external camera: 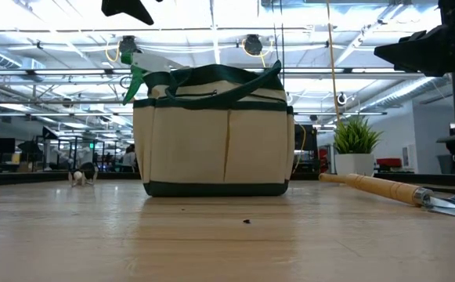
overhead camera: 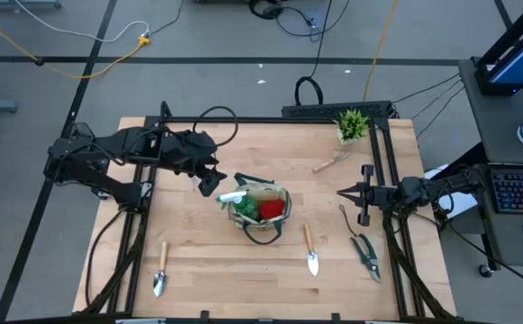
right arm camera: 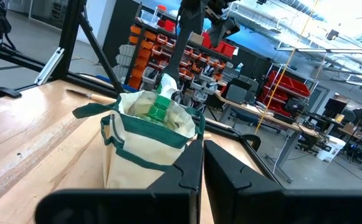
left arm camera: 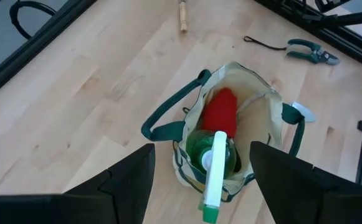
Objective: Pick & Place Garden tools in Gardening bag
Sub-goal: Put the left brown hand rake into the gardening bag
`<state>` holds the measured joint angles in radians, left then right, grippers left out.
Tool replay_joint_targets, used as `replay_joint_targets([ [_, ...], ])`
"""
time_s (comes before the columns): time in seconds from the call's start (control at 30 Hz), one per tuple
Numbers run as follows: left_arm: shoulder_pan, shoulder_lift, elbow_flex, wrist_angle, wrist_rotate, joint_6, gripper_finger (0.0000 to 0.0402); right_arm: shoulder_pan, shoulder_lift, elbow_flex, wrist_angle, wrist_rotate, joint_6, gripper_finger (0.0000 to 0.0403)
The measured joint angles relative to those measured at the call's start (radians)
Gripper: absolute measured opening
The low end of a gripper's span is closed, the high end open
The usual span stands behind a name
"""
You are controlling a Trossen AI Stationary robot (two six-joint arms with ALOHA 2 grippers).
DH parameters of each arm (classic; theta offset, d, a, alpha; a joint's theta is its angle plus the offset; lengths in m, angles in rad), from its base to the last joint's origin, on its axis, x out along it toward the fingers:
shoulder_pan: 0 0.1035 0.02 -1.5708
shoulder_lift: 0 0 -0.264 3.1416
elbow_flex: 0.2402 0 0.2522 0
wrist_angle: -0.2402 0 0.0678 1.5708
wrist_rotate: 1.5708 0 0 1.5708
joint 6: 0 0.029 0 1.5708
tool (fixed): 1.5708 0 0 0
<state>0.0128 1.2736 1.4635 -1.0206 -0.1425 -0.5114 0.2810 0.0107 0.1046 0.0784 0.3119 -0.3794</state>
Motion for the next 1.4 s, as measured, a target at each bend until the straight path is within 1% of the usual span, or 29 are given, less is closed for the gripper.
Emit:
replay_joint_targets([
  [0.33,0.000,0.000,0.000,0.000,-0.001,-0.014,0.0268,0.000,0.000,0.000,0.000,0.000,0.000,0.0009],
  [0.57,0.000,0.000,0.000,-0.041,-0.051,-0.062,0.0268,0.000,0.000,0.000,0.000,0.000,0.000,0.0009],
  [0.77,0.000,0.000,0.000,-0.118,-0.128,-0.155,0.0268,0.000,0.000,0.000,0.000,0.000,0.000,0.0009],
  [1.13,0.000,-0.021,0.000,-0.253,-0.238,-0.315,0.0268,0.000,0.000,0.000,0.000,0.000,0.000,0.0009],
  [1.4,0.020,-0.026,0.000,-0.383,-0.299,-0.456,0.0269,0.000,0.000,0.000,0.000,0.000,0.000,0.0009],
])
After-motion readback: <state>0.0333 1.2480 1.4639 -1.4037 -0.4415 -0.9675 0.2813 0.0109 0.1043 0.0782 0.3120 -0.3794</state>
